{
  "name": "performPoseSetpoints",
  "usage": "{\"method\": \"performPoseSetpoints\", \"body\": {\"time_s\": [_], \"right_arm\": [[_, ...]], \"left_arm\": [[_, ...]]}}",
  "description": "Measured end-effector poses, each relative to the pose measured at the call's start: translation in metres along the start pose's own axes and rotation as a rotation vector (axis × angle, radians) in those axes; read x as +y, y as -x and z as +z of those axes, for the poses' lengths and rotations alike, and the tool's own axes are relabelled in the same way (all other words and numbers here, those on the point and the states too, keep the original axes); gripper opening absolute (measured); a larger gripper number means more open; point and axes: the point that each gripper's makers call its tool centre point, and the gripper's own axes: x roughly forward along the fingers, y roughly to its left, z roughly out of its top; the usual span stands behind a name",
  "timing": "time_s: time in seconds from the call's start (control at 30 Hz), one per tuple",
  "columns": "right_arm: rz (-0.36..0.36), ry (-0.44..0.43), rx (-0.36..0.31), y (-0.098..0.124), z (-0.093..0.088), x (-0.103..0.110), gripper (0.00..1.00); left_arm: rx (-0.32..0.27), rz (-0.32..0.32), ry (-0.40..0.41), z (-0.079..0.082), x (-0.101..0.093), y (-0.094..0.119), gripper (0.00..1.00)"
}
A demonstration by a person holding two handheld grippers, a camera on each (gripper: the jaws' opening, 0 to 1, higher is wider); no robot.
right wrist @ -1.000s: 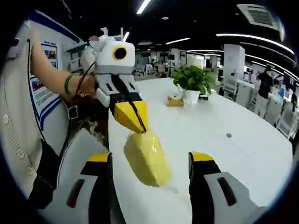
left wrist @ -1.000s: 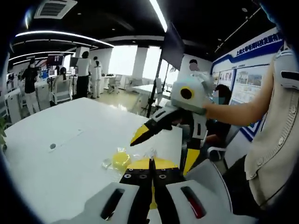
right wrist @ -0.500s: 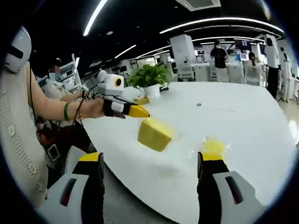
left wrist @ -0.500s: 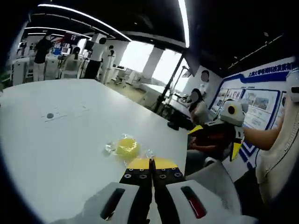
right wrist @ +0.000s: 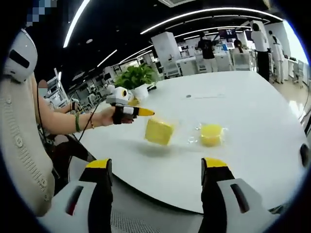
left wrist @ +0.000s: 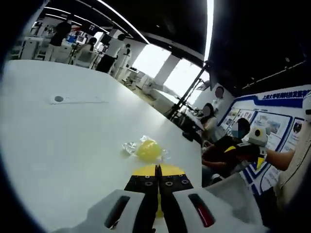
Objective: Compare the silicone blocks by pressing each to a similar depth, holding the contact briefly, and releasing to observe deformation and rebound differences across the visible hardness samples.
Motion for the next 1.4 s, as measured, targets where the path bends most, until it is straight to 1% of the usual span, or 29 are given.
{"method": "performPoseSetpoints", "body": {"time_s": [0.03,0.07,0.1,0.13,0.17,0.23,0.3,0.33,0.37,0.4,0.43,0.6,0.67,0.8,0.93,1.0,1.07,1.17,1.23,1.4], "right_arm": [[-0.003,-0.001,0.004,0.001,-0.001,0.000,0.69],[-0.006,0.000,0.008,0.002,-0.002,0.001,0.69],[-0.009,0.001,0.009,0.002,-0.003,0.001,0.69],[-0.012,-0.001,0.015,0.003,-0.005,0.001,0.69],[-0.015,-0.004,0.020,0.004,-0.006,0.001,0.69],[-0.020,-0.010,0.021,0.006,-0.008,0.000,0.69],[-0.028,-0.023,0.024,0.007,-0.010,-0.002,0.69],[-0.030,-0.025,0.028,0.008,-0.011,-0.003,0.68],[-0.035,-0.029,0.034,0.008,-0.013,-0.004,0.68],[-0.036,-0.030,0.037,0.009,-0.014,-0.004,0.68],[-0.037,-0.029,0.039,0.009,-0.015,-0.004,0.68],[-0.043,-0.039,0.045,0.010,-0.017,-0.005,0.67],[-0.045,-0.043,0.046,0.010,-0.017,-0.006,0.67],[-0.046,-0.048,0.046,0.008,-0.016,-0.008,0.67],[-0.038,-0.051,0.045,0.006,-0.016,-0.008,0.66],[-0.036,-0.052,0.049,0.004,-0.016,-0.008,0.66],[-0.025,-0.057,0.053,0.003,-0.017,-0.006,0.65],[-0.018,-0.057,0.053,0.000,-0.017,-0.005,0.65],[-0.015,-0.058,0.052,-0.001,-0.017,-0.004,0.65],[-0.010,-0.056,0.053,-0.002,-0.016,-0.003,0.64]], "left_arm": [[-0.004,0.012,0.000,0.001,0.008,-0.001,0.00],[-0.001,0.015,0.003,0.000,0.008,-0.003,0.00],[-0.001,0.020,0.006,-0.001,0.012,-0.004,0.00],[-0.001,0.026,0.012,0.000,0.022,-0.005,0.00],[0.004,0.029,0.008,-0.001,0.027,-0.006,0.00],[0.009,0.046,0.021,-0.002,0.043,-0.008,0.00],[0.020,0.059,0.019,-0.005,0.055,-0.011,0.00],[0.028,0.073,0.016,-0.007,0.065,-0.013,0.00],[0.031,0.075,0.017,-0.008,0.067,-0.013,0.00],[0.033,0.080,0.028,-0.010,0.075,-0.015,0.00],[0.036,0.088,0.032,-0.012,0.079,-0.016,0.00],[0.075,0.119,0.021,-0.023,0.100,-0.018,0.00],[0.084,0.124,0.020,-0.024,0.104,-0.017,0.00],[0.077,0.151,0.022,-0.023,0.116,-0.011,0.00],[0.097,0.166,0.016,-0.027,0.124,-0.006,0.00],[0.092,0.174,0.015,-0.027,0.128,-0.003,0.00],[0.095,0.174,0.016,-0.028,0.130,-0.003,0.00],[0.116,0.179,0.008,-0.034,0.134,-0.004,0.00],[0.103,0.175,0.024,-0.034,0.136,-0.002,0.00],[0.103,0.178,0.019,-0.034,0.136,-0.001,0.00]]}}
